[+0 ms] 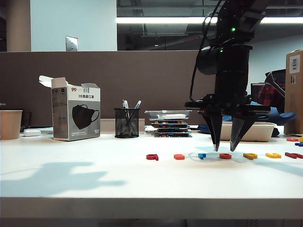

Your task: Select the appropriate letters from the row of letter magnets placed on the table to arrange into the word "cup".

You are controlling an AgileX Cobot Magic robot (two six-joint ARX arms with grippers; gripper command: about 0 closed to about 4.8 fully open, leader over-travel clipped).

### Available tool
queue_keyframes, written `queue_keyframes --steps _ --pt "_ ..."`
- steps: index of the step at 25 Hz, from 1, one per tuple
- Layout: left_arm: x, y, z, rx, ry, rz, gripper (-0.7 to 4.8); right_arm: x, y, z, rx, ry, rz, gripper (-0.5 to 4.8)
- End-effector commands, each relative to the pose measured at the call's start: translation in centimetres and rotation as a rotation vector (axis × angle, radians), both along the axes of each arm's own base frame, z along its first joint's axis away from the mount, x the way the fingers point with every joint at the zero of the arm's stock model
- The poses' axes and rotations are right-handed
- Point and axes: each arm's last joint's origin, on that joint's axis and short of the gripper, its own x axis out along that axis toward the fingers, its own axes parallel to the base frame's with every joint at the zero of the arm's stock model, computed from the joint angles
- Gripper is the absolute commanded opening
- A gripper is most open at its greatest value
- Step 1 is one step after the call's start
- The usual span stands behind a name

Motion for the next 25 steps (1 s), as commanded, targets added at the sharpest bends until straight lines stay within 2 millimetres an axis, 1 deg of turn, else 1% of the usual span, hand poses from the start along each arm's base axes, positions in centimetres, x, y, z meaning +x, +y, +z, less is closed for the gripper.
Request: queue_keyframes --steps 1,11,25 --pt "0.0 0.1 0.2 -0.005 -0.013 -0.001 -0.05 0.0 0.0 0.1 0.003 -0.011 -0.004 1.72" --pt "-0.1 0.1 0.2 -0.005 -0.013 -0.001 -0.05 -0.7 -0.3 -1.9 -0.011 0.029 -0.01 1.72" --pt "-0.1 0.1 0.2 -0.005 -0.013 -0.001 -0.05 -0.3 0.0 -1.9 0.016 -0.017 -0.035 1.71"
